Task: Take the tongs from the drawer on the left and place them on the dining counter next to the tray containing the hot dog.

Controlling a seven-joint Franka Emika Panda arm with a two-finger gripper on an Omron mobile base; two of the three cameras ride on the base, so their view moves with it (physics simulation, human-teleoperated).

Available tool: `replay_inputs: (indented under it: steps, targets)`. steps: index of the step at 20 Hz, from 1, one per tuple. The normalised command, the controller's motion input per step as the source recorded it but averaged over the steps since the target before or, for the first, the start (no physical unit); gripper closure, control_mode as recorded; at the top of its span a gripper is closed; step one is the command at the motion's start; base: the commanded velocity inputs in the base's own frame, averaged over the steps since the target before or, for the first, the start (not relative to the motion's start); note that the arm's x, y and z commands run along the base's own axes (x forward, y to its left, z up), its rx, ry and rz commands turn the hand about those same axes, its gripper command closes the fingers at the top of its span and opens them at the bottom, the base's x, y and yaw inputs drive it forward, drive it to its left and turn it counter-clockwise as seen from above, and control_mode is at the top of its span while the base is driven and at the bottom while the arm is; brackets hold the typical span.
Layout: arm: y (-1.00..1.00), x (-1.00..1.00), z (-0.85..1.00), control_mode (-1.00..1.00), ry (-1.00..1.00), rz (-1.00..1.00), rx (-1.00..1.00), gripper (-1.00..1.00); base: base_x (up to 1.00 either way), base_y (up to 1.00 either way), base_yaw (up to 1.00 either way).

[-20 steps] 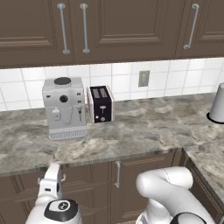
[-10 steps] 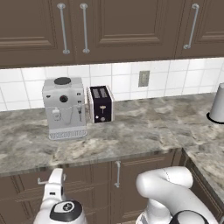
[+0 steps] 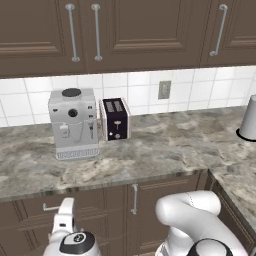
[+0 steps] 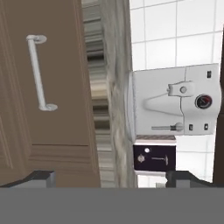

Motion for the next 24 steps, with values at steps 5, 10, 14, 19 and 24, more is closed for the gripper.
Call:
replay_inputs:
  steps: [5, 10, 14, 19, 24]
  targets:
    - [0.00, 0.04, -0.30, -1.00, 0.04, 0.03, 0.00, -1.00, 0.00, 0.00, 0.00]
    - [0.00, 0.08, -0.22, -1.00, 0.03, 0.07, 0.00, -1.00, 0.00, 0.00, 0.00]
    - [0.00, 0.17, -0.15, -1.00, 0.02, 0.10, 0.00, -1.00, 0.00, 0.00, 0.00]
    - [0.01, 0.23, -0.14, -1.00, 0.00, 0.11, 0.00, -1.00, 0.00, 0.00, 0.00]
    - [0.10, 0.30, -0.20, -1.00, 0.00, 0.06, 0.00, -1.00, 0.00, 0.00, 0.00]
